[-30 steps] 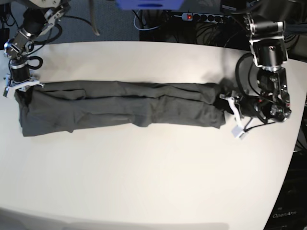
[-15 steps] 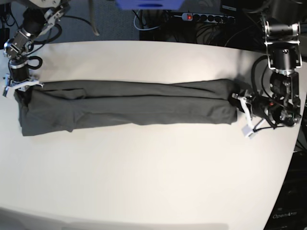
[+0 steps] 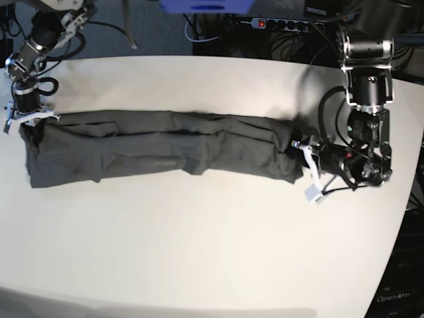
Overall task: Fold the T-shirt properly
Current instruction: 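Lift the strip's end with the left gripper and fold it toward the right gripper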
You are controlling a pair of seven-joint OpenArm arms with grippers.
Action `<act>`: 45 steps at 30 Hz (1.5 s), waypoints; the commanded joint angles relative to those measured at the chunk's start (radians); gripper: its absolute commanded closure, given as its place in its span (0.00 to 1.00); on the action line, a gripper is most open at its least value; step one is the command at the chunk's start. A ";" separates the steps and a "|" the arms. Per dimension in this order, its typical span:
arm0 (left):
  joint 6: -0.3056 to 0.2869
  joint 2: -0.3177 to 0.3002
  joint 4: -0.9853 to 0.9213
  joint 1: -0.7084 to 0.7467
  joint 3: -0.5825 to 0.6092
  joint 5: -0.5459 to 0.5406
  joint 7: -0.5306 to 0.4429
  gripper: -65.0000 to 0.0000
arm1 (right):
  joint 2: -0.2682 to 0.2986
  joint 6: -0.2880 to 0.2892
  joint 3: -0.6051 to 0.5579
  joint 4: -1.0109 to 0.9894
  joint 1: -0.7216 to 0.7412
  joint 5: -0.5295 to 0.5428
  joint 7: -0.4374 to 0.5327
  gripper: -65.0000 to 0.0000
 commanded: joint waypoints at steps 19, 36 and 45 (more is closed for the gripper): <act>0.000 -0.196 0.147 -0.094 0.205 -0.265 0.003 0.97 | -0.027 -0.027 -0.002 -0.012 -0.012 -0.144 -0.155 1.00; 0.000 -0.034 0.164 -0.099 0.241 -0.456 0.003 0.97 | -0.037 -0.027 0.001 -0.011 -0.009 -0.190 -0.153 1.00; 0.000 0.086 0.161 -0.097 0.241 -0.453 0.003 0.97 | -0.037 -0.027 0.001 -0.011 -0.011 -0.190 -0.153 1.00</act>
